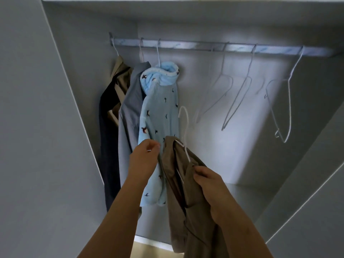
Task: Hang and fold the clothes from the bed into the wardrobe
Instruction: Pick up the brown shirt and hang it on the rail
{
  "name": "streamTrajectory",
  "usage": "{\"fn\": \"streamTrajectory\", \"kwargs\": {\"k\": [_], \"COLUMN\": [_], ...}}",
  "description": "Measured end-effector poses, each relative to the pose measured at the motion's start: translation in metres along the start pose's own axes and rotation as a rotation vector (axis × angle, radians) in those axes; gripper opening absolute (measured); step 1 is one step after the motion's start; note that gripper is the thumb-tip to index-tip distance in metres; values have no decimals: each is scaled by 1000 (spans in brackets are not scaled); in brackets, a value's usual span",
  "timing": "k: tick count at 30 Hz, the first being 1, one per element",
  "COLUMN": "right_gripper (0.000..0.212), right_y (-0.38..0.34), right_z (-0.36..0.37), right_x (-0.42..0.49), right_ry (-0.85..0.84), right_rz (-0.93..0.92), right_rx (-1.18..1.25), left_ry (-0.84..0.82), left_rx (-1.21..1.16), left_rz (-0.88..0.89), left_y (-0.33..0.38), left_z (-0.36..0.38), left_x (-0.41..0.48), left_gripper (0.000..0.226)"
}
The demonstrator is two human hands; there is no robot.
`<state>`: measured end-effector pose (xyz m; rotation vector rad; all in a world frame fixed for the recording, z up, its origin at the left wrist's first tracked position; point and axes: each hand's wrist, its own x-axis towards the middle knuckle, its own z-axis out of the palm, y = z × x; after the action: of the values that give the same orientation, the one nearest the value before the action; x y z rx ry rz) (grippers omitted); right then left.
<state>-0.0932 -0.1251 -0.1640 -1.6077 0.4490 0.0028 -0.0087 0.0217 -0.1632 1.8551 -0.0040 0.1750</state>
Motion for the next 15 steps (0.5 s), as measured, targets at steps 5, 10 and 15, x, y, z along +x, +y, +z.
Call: {"fn": "streamTrajectory", "kwargs": {"k": [5, 10, 15], "right_gripper": [24, 29, 30], "right_y": [-27, -75, -117], "right_z": [35, 63, 75], "right_x": [60, 117, 158], "right_ry": [64, 164, 305], "right_rz": [-30, -91, -162], "right_rx": [46, 115, 196], "left_ry": [8, 4, -39], "left_rx": [51, 80, 210], "left_rz": [110, 194, 405], "left_y": [11, 34, 49], "left_z": [-10, -16, -11], "left_x": [74, 155, 214], "left_gripper": [23, 14, 16]}}
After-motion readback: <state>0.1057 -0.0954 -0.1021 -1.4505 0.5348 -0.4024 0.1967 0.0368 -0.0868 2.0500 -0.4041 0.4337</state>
